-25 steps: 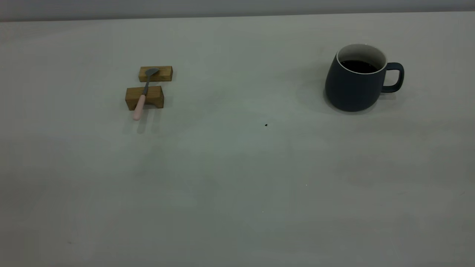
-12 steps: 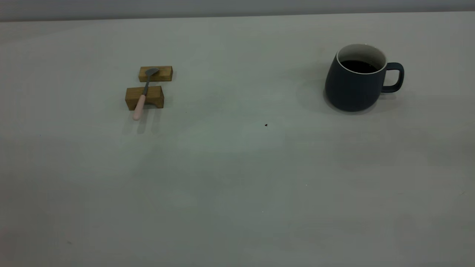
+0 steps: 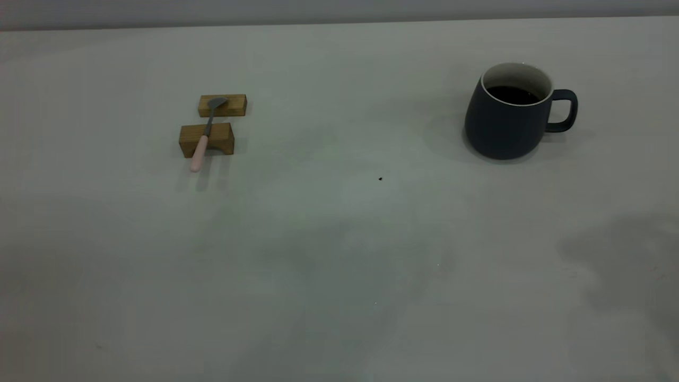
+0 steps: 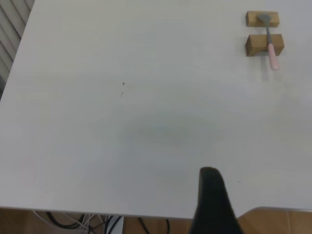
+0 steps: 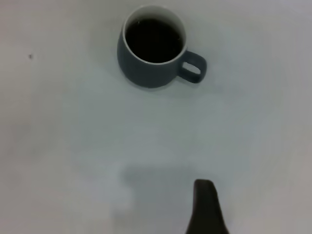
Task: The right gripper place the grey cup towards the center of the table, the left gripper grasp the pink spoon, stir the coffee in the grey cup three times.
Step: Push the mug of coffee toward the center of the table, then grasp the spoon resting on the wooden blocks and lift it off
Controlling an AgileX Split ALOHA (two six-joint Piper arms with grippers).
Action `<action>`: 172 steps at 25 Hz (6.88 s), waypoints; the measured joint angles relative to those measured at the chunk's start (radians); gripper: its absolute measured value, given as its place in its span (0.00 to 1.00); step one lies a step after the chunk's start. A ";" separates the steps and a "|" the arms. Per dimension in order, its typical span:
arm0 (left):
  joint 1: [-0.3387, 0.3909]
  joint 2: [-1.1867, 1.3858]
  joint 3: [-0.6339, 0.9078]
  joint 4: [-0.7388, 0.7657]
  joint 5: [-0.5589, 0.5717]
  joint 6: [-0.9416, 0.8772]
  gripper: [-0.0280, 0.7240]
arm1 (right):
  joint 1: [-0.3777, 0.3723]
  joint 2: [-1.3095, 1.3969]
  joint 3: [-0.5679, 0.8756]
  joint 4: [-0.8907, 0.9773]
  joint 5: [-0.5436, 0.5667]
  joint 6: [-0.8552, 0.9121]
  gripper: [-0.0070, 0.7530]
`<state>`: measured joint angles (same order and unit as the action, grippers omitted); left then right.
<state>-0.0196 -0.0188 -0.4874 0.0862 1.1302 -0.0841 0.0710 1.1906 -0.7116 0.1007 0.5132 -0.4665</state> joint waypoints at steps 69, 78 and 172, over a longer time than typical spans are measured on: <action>0.000 0.000 0.000 0.000 0.000 0.000 0.80 | 0.319 1.151 -0.759 0.999 -0.095 -1.435 0.77; 0.000 0.000 0.000 0.000 0.000 0.000 0.80 | 0.303 0.753 -0.577 0.664 0.200 -0.262 0.77; -0.126 1.938 -0.634 -0.178 -0.573 -0.057 0.82 | 0.053 -1.170 0.242 -0.158 0.615 0.532 0.77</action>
<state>-0.1453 1.9189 -1.1212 -0.0914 0.5571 -0.1413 0.1241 0.0208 -0.4700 -0.0574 1.1285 0.0657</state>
